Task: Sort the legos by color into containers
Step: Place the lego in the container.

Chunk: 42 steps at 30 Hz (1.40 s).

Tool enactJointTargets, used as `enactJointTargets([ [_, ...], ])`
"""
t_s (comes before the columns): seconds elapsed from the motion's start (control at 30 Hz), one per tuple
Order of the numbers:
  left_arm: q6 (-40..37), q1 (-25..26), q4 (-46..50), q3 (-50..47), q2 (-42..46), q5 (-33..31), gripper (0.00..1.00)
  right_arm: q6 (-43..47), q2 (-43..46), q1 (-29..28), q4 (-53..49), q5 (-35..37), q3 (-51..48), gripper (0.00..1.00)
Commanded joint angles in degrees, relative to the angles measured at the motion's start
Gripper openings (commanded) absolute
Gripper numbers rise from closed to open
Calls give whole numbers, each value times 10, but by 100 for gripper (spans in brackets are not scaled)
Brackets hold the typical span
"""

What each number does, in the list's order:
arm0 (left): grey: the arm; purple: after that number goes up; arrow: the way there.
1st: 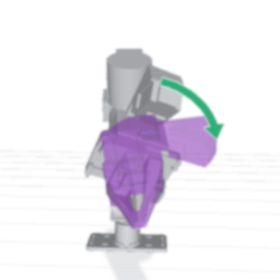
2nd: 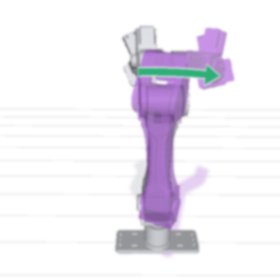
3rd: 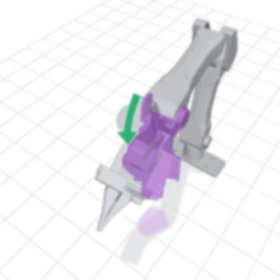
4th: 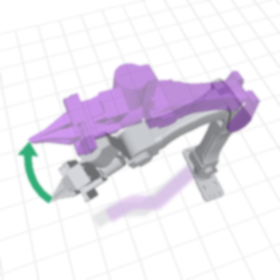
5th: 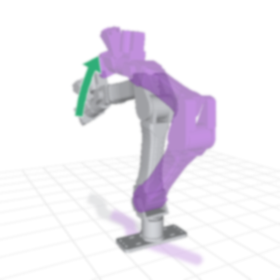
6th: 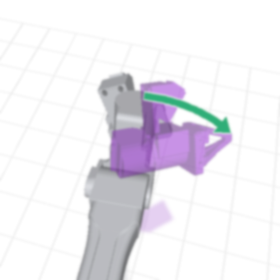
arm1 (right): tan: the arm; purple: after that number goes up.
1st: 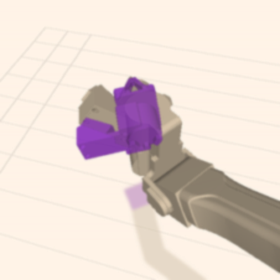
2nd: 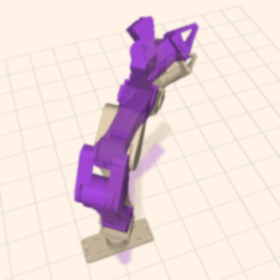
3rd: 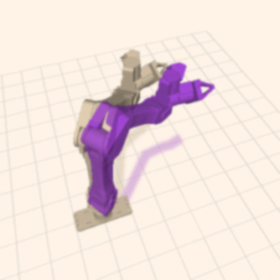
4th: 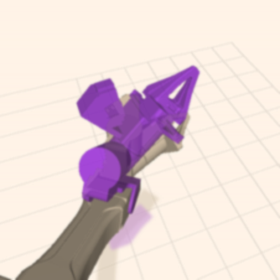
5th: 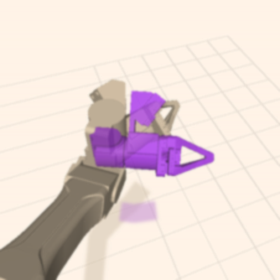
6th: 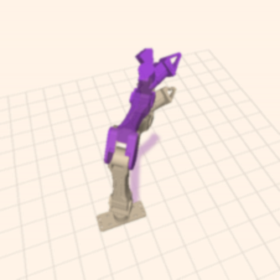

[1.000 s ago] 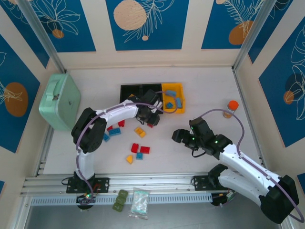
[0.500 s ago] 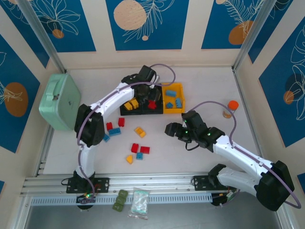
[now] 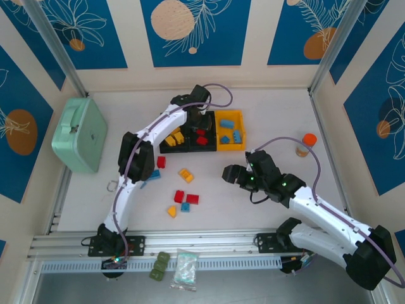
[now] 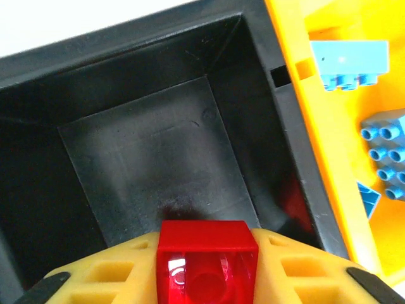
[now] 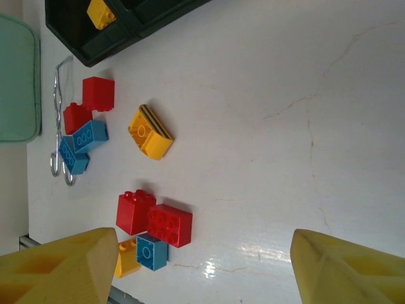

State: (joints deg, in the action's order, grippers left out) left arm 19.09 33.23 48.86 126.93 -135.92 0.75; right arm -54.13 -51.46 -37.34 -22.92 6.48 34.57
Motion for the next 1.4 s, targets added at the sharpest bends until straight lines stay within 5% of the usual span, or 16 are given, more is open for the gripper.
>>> enactJointTargets([
  [0.0, 17, -2, 17, 21, -15, -4, 35, -8, 11, 5, -18, 12, -11, 72],
  [0.37, 25, -1, 15, 28, -18, 14, 52, -3, 14, 16, -20, 7, -8, 72],
  [0.6, 23, 4, 11, 3, 42, 36, 52, 3, 12, 17, -27, 10, 1, 72],
  [1.37, 20, 4, -127, -503, 435, 8, 57, 50, -44, 15, -45, -1, 50, 72],
])
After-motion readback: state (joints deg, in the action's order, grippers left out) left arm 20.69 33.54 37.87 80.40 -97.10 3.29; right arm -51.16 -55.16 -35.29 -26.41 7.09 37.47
